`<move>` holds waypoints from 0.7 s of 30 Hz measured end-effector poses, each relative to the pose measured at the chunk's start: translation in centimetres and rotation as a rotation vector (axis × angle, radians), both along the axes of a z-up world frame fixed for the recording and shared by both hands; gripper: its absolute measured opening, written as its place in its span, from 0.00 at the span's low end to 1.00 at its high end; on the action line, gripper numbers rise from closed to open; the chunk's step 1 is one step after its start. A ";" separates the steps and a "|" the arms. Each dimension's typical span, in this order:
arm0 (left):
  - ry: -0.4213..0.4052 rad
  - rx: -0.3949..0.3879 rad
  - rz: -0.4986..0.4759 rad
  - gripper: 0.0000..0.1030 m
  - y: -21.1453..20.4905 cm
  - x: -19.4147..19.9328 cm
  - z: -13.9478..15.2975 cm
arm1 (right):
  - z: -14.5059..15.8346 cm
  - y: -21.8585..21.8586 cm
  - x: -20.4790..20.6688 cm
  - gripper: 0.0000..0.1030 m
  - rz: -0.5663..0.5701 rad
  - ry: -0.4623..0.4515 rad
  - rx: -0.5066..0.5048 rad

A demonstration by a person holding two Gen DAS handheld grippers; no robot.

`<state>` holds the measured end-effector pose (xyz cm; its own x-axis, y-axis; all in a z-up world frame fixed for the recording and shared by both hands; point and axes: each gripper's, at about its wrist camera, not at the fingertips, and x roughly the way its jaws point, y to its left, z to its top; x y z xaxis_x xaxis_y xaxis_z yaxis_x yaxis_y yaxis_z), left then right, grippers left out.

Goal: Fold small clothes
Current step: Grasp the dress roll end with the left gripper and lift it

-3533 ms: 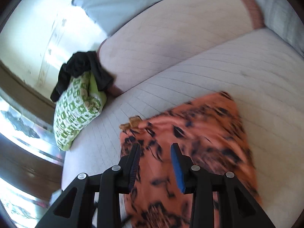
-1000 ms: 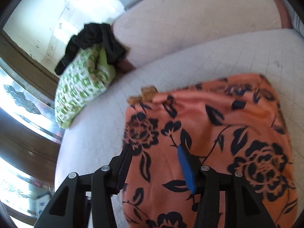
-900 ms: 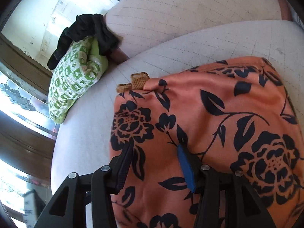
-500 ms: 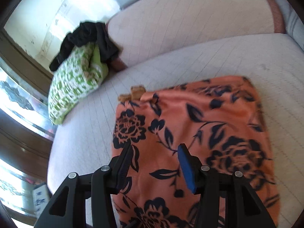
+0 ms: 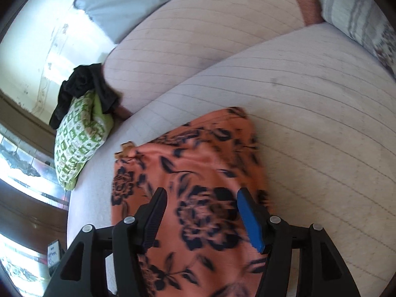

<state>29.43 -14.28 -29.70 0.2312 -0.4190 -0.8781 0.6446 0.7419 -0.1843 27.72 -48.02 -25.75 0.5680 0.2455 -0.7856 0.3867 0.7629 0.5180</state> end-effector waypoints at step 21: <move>0.239 -0.363 0.124 1.00 2.3 5.0 -1.0 | -6.8 -4.1 -2.2 0.74 0.106 -0.015 0.325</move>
<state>34.39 -11.97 -30.65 0.1076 -0.6918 -0.7140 0.4626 0.6705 -0.5800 25.52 -52.08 -32.59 0.5366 0.5395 -0.6489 0.3051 0.5929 0.7453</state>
